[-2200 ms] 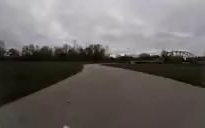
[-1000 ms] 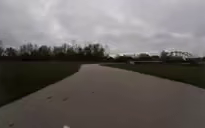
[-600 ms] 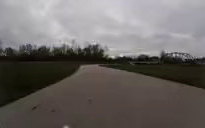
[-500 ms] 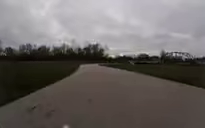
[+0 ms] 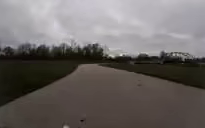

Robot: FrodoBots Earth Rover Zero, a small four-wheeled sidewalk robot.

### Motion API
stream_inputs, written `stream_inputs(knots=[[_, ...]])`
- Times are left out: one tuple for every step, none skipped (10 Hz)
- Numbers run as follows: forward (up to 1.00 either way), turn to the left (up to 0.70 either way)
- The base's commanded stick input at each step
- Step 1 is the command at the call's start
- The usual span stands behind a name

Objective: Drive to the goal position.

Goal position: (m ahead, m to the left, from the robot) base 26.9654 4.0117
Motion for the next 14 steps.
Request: stream_inputs(knots=[[1.0, 0.0], [1.0, 0.0], [1.0, 0.0], [1.0, 0.0], [1.0, 0.0], [1.0, 0.0], [1.0, 0.0], [1.0, 0.0], [1.0, 0.0], [1.0, 0.0], [1.0, 0.0], [1.0, 0.0], [1.0, 0.0], [1.0, 0.0]])
